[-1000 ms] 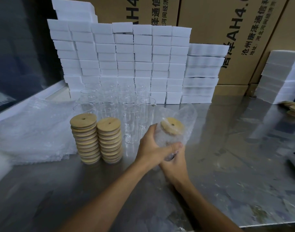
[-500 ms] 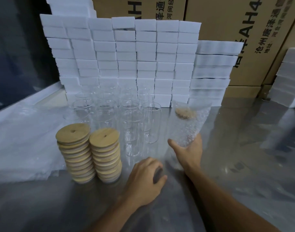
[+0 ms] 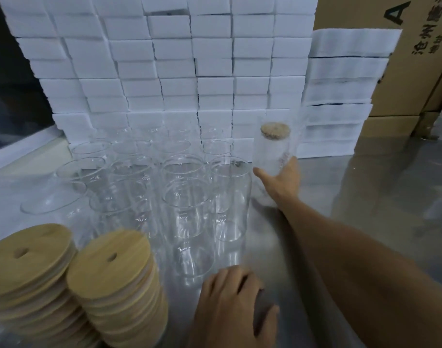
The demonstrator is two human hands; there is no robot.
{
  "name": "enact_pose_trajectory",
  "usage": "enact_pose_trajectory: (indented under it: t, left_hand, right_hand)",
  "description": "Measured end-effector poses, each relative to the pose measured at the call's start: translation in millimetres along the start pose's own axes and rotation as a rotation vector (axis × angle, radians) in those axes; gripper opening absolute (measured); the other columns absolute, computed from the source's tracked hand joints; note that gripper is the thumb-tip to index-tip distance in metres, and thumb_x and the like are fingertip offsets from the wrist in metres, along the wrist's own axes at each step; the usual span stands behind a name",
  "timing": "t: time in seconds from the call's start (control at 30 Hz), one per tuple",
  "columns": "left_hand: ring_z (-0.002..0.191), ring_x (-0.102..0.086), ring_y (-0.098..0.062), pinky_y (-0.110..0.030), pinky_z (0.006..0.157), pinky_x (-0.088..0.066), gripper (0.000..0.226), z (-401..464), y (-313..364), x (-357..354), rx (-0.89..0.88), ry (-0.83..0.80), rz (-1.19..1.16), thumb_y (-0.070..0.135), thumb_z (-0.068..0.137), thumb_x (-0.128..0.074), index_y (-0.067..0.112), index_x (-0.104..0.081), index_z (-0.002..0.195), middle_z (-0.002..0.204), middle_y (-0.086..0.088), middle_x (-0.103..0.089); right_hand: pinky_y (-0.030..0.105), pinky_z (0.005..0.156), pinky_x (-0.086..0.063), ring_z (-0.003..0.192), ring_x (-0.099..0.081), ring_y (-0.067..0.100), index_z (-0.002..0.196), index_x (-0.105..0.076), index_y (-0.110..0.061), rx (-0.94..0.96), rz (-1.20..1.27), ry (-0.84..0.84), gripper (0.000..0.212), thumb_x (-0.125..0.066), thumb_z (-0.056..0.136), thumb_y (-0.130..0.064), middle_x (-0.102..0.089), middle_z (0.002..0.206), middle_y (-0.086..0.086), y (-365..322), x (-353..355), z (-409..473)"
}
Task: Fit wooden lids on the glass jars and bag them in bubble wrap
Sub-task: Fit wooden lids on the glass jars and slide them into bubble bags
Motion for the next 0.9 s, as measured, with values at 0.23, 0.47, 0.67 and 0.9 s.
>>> enact_pose_trajectory:
  t: [0.23,0.47,0.67,0.9]
  left_hand:
    - [0.069,-0.066,-0.007,-0.023,0.07,-0.038,0.031,5,-1,-2,-0.035,0.074,0.053,0.057,0.056,-0.052,0.03,-0.067,0.063,0.079,0.016,-0.065]
    - [0.069,-0.066,-0.006,-0.022,0.07,-0.037,0.032,4,1,-1,-0.012,0.059,0.052,0.058,0.054,-0.051,0.031,-0.066,0.063,0.077,0.018,-0.064]
    - [0.071,-0.066,-0.006,-0.02,0.071,-0.037,0.033,3,3,1,0.032,0.02,0.017,0.058,0.055,-0.05,0.033,-0.068,0.067,0.08,0.018,-0.064]
    - [0.083,-0.061,-0.002,-0.018,0.079,-0.034,0.03,-4,1,2,0.082,-0.073,-0.037,0.057,0.061,-0.054,0.034,-0.064,0.077,0.089,0.021,-0.059]
  right_hand:
    - [0.028,0.087,-0.039,0.118,-0.058,0.03,0.125,-0.046,-0.014,0.038,-0.067,-0.072,0.08,-0.085,0.068,-0.054,-0.061,0.128,0.008,7,-32,39]
    - [0.031,0.086,-0.036,0.122,-0.055,0.031,0.133,-0.043,-0.01,-0.013,-0.106,-0.119,0.085,-0.081,0.073,-0.057,-0.058,0.131,0.009,5,-33,36]
    - [0.04,0.108,-0.039,0.139,-0.043,0.027,0.153,-0.025,-0.01,-0.077,-0.097,-0.149,0.109,-0.081,0.073,-0.058,-0.043,0.151,0.008,3,-25,26]
    - [0.037,0.107,-0.039,0.132,-0.047,0.026,0.145,-0.037,-0.009,-0.095,-0.06,-0.071,0.081,-0.073,0.084,-0.047,-0.045,0.144,0.01,-7,-4,-6]
Point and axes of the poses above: each hand's wrist, its own z-axis towards the middle knuckle, its own x-axis out of the back of the hand, y = z × x, the point moved 3 cm from there along z, towards the middle knuckle
